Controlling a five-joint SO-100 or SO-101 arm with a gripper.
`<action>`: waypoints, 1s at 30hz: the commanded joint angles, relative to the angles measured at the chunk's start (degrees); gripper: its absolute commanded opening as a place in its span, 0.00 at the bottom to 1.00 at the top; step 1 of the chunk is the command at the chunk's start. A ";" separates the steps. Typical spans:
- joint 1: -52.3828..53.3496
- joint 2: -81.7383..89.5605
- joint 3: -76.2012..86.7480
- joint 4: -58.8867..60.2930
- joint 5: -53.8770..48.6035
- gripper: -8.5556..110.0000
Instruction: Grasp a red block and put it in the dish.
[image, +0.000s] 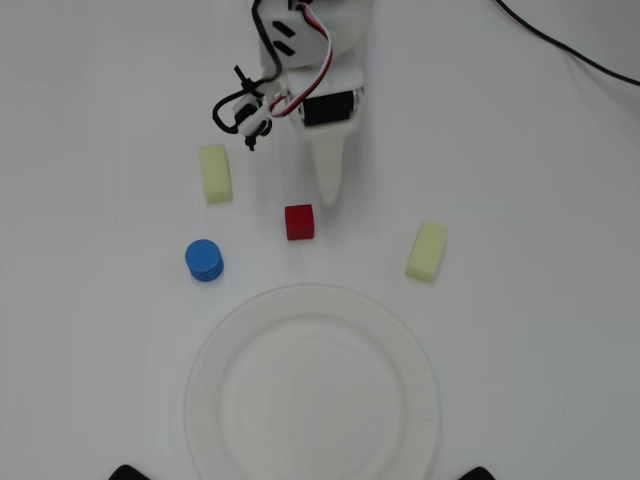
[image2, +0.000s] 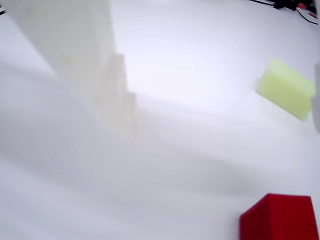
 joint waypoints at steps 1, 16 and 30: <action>-0.53 -3.60 -6.06 -1.05 0.00 0.34; 6.68 -21.97 -15.21 -8.70 -6.15 0.30; 7.12 -25.40 -17.40 -8.53 -5.89 0.20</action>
